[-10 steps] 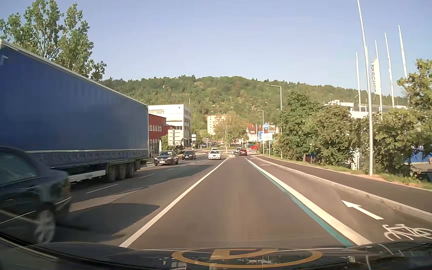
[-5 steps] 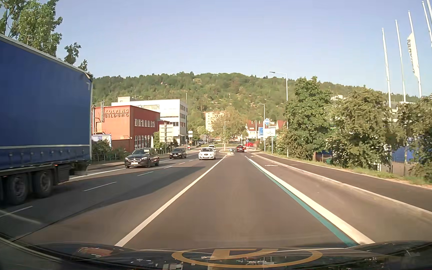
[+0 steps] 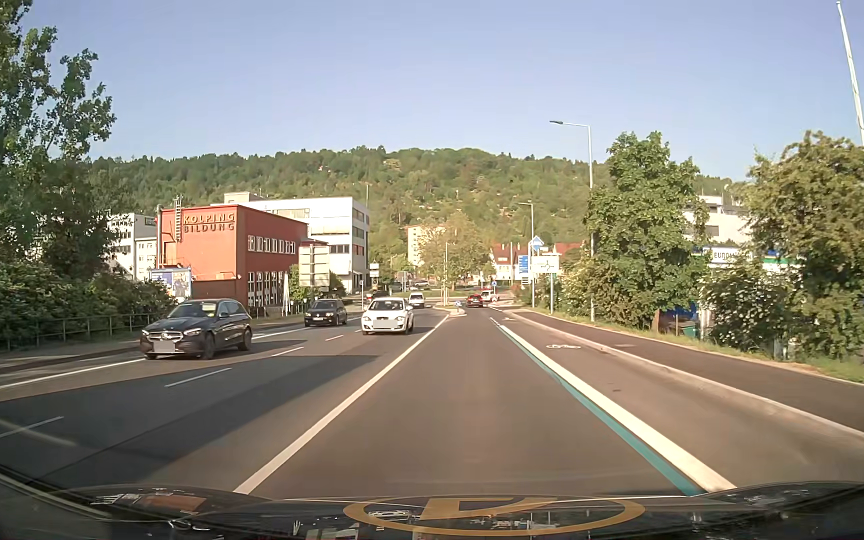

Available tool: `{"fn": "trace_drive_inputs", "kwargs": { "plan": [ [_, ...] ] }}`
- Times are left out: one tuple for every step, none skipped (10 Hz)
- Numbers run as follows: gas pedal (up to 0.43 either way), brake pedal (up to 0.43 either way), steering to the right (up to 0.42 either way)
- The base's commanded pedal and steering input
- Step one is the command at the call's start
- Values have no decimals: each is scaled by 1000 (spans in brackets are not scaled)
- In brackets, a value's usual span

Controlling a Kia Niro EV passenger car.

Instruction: Follow the waypoints while adhering to traffic rules and regulations

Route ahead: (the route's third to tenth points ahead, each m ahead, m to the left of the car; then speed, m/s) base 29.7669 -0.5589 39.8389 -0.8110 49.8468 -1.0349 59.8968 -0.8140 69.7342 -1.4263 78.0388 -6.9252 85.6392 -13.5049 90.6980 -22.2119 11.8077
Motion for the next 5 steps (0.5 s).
{"fn": "trace_drive_inputs", "kwargs": {
  "plan": [
    [20,0,4],
    [20,0,4],
    [20,0,4],
    [20,0,4],
    [20,0,3]
  ]
}}
